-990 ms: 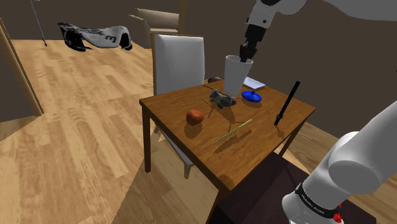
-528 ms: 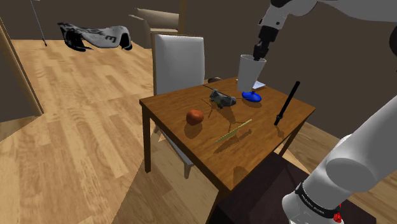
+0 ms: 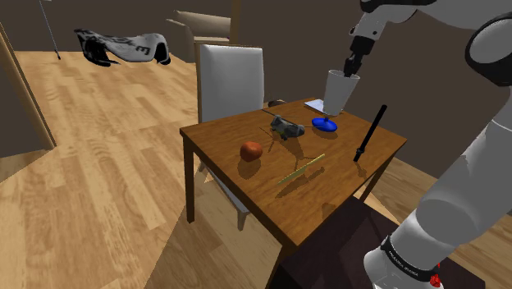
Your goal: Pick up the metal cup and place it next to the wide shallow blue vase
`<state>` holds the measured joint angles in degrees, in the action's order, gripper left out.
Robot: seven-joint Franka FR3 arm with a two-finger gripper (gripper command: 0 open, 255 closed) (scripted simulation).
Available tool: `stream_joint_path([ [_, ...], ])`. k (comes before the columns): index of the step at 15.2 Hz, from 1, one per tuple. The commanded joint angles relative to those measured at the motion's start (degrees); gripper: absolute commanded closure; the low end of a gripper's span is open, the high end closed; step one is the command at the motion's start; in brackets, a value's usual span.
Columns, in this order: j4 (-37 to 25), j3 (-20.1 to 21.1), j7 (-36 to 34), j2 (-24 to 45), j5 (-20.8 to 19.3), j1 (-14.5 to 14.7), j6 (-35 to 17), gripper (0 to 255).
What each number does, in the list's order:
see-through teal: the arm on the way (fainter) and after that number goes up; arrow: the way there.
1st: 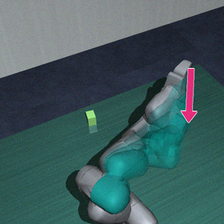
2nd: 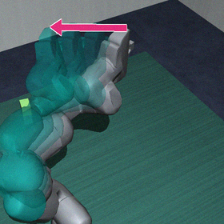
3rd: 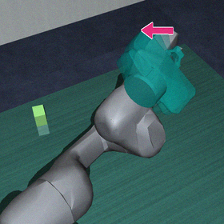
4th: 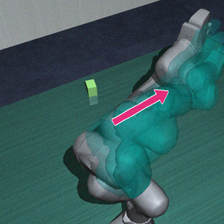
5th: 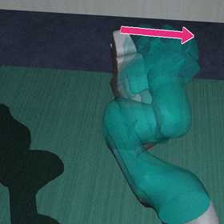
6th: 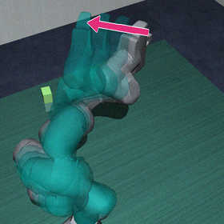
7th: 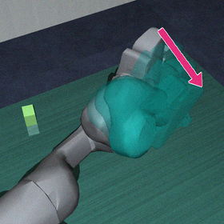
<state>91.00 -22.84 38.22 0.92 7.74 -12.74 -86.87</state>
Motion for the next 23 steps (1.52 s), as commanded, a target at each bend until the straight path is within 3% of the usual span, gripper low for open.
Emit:
stream_joint_path([
  [1,-2.1,-1.4,3.0,1.9,0.5,-1.5,0.8,255],
  [10,-21.0,-6.5,16.1,17.0,6.7,-12.0,7.9,255],
  [14,-35.2,-7.1,20.6,26.9,11.1,-19.8,13.6,255],
  [17,-50.9,-5.9,21.7,36.1,15.0,-27.4,20.0,255],
  [23,-36.2,-7.1,23.3,30.6,12.4,-22.6,11.3,255],
])
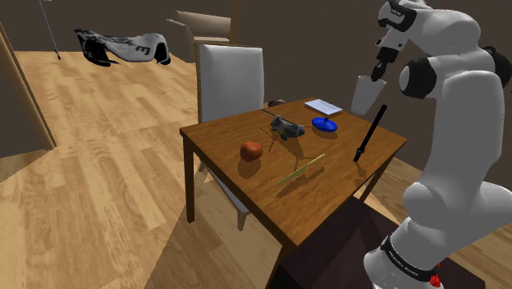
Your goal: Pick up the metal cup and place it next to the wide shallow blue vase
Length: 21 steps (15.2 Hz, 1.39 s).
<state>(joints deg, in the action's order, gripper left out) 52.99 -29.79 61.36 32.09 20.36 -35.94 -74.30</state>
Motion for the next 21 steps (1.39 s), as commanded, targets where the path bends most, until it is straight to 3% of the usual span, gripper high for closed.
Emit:
stream_joint_path([
  [1,3.5,-0.2,0.3,-1.1,-0.5,1.1,-2.4,255],
  [10,15.4,-0.6,1.4,-3.9,-1.9,4.1,-11.2,255],
  [21,25.1,-0.5,2.5,-4.6,-2.0,5.8,-20.0,255],
])
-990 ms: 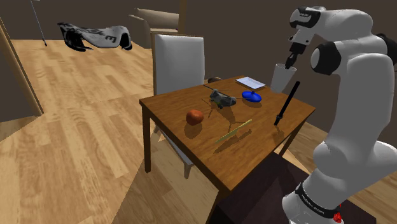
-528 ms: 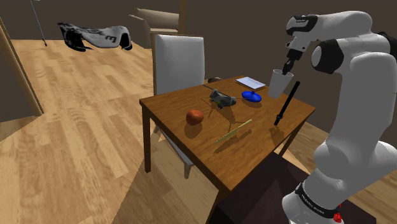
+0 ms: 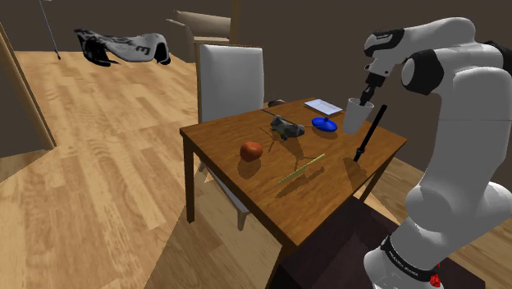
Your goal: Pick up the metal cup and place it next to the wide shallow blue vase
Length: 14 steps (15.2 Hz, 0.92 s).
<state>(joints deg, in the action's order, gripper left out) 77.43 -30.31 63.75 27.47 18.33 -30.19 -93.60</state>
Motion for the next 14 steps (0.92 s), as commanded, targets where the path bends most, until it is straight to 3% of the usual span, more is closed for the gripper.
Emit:
stream_joint_path([
  [1,1.4,0.0,0.3,0.0,0.1,0.2,-1.4,255],
  [14,9.2,0.8,2.0,2.0,1.4,0.8,-10.7,255],
])
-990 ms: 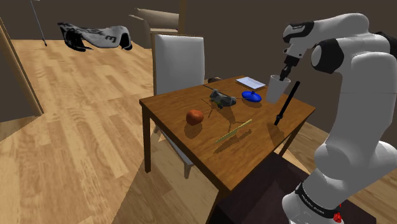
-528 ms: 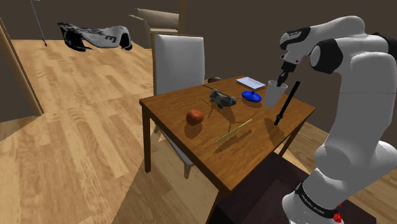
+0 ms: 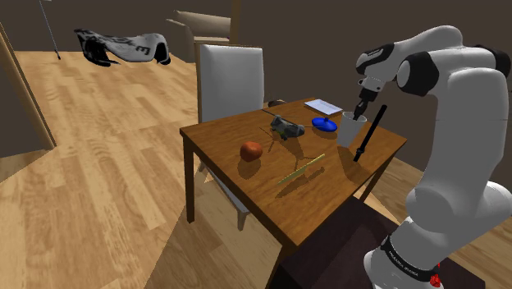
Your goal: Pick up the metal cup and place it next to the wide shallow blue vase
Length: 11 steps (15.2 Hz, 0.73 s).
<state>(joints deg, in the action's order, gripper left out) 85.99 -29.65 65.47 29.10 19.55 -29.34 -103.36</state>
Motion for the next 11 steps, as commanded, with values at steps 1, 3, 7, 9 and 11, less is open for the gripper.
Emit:
stream_joint_path([
  [1,0.7,0.1,0.3,0.3,0.2,0.0,-1.0,255],
  [3,0.6,0.1,0.3,0.3,0.2,0.0,-1.0,255],
  [7,0.6,0.1,0.3,0.3,0.2,0.0,-1.0,255],
  [9,0.6,0.1,0.3,0.3,0.2,0.0,-1.0,0],
  [11,0.6,0.1,0.3,0.3,0.2,0.0,-1.0,0],
])
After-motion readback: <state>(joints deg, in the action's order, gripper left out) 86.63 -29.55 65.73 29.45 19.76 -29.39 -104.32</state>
